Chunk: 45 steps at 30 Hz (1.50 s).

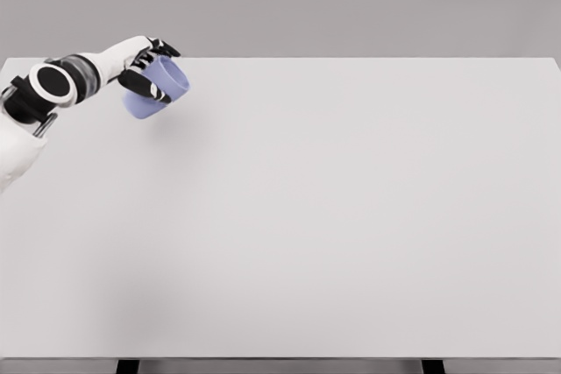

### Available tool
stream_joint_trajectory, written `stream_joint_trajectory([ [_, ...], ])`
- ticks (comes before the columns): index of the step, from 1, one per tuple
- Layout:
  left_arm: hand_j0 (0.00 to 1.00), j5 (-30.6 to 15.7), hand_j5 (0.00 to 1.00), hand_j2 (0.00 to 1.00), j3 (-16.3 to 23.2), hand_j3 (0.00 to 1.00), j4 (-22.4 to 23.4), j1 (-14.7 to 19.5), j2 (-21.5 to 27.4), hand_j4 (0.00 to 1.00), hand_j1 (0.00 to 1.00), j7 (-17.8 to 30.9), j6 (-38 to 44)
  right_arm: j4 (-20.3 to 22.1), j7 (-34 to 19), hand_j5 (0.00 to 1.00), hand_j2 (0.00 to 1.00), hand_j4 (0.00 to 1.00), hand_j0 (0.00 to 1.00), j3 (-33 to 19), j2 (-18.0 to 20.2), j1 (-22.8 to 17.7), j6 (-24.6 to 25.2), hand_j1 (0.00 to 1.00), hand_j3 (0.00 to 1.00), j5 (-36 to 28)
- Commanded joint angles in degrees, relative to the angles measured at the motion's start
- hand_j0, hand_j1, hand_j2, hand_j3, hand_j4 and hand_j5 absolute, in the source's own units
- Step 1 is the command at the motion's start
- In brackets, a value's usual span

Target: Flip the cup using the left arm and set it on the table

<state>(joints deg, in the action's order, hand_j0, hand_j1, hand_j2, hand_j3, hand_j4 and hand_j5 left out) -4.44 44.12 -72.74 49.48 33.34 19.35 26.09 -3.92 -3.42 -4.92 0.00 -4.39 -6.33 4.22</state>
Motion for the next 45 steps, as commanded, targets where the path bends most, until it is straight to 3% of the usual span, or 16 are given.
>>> stream_joint_trajectory([
  [1, 0.78, 0.13, 0.78, 0.78, -1.85, 0.78, -0.47, -0.18, -0.03, 0.78, 0.78, -0.1, -0.34, -0.03, -0.01, 1.0, 1.0, 1.0, 1.0, 0.0, 0.0, 0.0, 0.0, 1.0, 1.0, 0.0],
  [21, 0.78, 0.4, 0.78, 0.78, -10.2, 0.78, -1.53, -5.18, -3.72, 0.78, 0.78, -0.1, -6.23, 0.05, -0.01, 1.0, 1.0, 1.0, 1.0, 0.0, 0.0, 0.0, 0.0, 1.0, 1.0, 0.0],
  [34, 0.79, 0.57, 0.79, 0.79, -10.37, 0.79, -1.44, -5.71, -4.51, 0.79, 0.79, -0.1, -6.32, -0.03, -0.01, 1.0, 1.0, 1.0, 1.0, 0.0, 0.0, 0.0, 0.0, 1.0, 1.0, 0.0],
  [38, 0.81, 0.57, 0.81, 0.81, -10.37, 0.81, -1.53, -5.63, -4.51, 0.81, 0.81, -0.1, -6.32, -0.03, -0.01, 1.0, 1.0, 1.0, 1.0, 0.0, 0.0, 0.0, 0.0, 1.0, 1.0, 0.0],
  [39, 0.86, 0.57, 0.86, 0.86, -10.37, 0.86, -1.44, -5.63, -4.51, 0.86, 0.86, -0.1, -6.32, -0.03, -0.01, 1.0, 1.0, 1.0, 1.0, 0.0, 0.0, 0.0, 0.0, 1.0, 1.0, 0.0],
  [40, 0.99, 0.66, 0.99, 0.99, -10.37, 0.99, -1.53, -5.63, -4.42, 0.99, 0.99, -0.1, -6.32, 0.05, -0.01, 1.0, 1.0, 1.0, 1.0, 0.0, 0.0, 0.0, 0.0, 1.0, 1.0, 0.0],
  [45, 1.0, 0.13, 1.0, 1.0, -10.9, 1.0, -2.75, -5.45, -3.19, 1.0, 1.0, -0.01, -6.14, 0.05, -0.01, 1.0, 1.0, 1.0, 1.0, 0.0, 0.0, 0.0, 0.0, 1.0, 1.0, 0.0],
])
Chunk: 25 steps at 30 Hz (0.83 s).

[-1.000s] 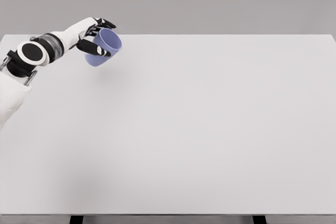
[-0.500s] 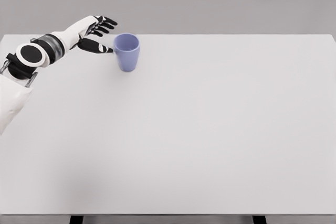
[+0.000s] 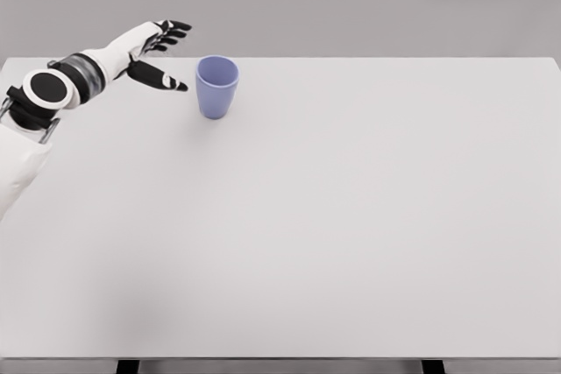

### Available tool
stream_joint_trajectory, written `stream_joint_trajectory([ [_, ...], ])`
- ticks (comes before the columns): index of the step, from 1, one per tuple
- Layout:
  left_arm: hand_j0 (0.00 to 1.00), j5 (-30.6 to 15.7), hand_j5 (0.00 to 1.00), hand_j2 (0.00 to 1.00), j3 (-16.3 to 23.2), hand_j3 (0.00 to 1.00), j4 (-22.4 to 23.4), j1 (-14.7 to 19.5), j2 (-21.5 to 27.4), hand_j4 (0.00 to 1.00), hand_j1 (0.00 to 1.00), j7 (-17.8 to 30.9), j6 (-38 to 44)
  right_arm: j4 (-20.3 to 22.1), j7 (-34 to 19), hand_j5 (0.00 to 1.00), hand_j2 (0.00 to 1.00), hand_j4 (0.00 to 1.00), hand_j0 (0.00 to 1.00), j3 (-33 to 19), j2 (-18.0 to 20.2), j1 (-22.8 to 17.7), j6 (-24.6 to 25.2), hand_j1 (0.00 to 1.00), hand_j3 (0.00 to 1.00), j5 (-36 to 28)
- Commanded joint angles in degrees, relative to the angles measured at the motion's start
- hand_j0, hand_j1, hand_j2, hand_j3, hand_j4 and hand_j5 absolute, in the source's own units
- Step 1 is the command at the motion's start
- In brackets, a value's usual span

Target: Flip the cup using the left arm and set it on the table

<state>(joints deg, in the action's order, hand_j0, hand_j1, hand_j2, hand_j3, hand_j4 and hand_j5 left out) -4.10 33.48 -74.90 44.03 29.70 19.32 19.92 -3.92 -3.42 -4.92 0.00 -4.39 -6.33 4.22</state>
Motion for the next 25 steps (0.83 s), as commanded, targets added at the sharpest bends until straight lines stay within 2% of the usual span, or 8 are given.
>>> stream_joint_trajectory([
  [1, 1.0, -0.29, 1.0, 1.0, -0.61, 1.0, -1.56, 0.0, 1.5, 1.0, 1.0, 0.02, 0.03, -0.04, -0.01, 1.0, 1.0, 1.0, 1.0, 0.0, 0.0, 0.0, 0.0, 1.0, 1.0, 0.0],
  [3, 1.0, -0.47, 1.0, 1.0, -0.61, 1.0, -2.18, 0.0, 2.38, 1.0, 1.0, 0.02, 0.03, -0.04, -0.01, 1.0, 1.0, 1.0, 1.0, 0.0, 0.0, 0.0, 0.0, 1.0, 1.0, 0.0],
  [6, 1.0, -2.23, 1.0, 1.0, -0.61, 1.0, -4.73, -0.09, 6.15, 1.0, 1.0, 0.02, 0.12, -0.04, -0.01, 1.0, 1.0, 1.0, 1.0, 0.0, 0.0, 0.0, 0.0, 1.0, 1.0, 0.0],
  [10, 1.0, -2.4, 1.0, 1.0, -0.61, 1.0, -6.66, -1.14, 10.29, 1.0, 1.0, 0.02, 0.12, 0.05, -0.01, 1.0, 1.0, 1.0, 1.0, 0.0, 0.0, 0.0, 0.0, 1.0, 1.0, 0.0],
  [12, 1.0, -2.75, 1.0, 1.0, -0.87, 1.0, -8.24, -2.98, 12.22, 1.0, 1.0, 0.02, 0.12, -0.04, -0.01, 1.0, 1.0, 1.0, 1.0, 0.0, 0.0, 0.0, 0.0, 1.0, 1.0, 0.0],
  [14, 1.0, -2.76, 1.0, 1.0, -5.09, 1.0, -11.23, -7.55, 13.45, 1.0, 1.0, 0.02, 0.03, -0.04, -0.01, 1.0, 1.0, 1.0, 1.0, 0.0, 0.0, 0.0, 0.0, 1.0, 1.0, 0.0],
  [16, 1.0, -2.84, 1.0, 1.0, -7.64, 1.0, -13.52, -10.02, 15.21, 1.0, 1.0, 0.02, 0.03, -0.04, -0.01, 1.0, 1.0, 1.0, 1.0, 0.0, 0.0, 0.0, 0.0, 1.0, 1.0, 0.0],
  [25, 1.0, -2.84, 1.0, 1.0, -7.82, 1.0, -14.4, -10.46, 16.53, 1.0, 1.0, 0.02, 0.12, -0.04, -0.01, 1.0, 1.0, 1.0, 1.0, 0.0, 0.0, 0.0, 0.0, 1.0, 1.0, 0.0],
])
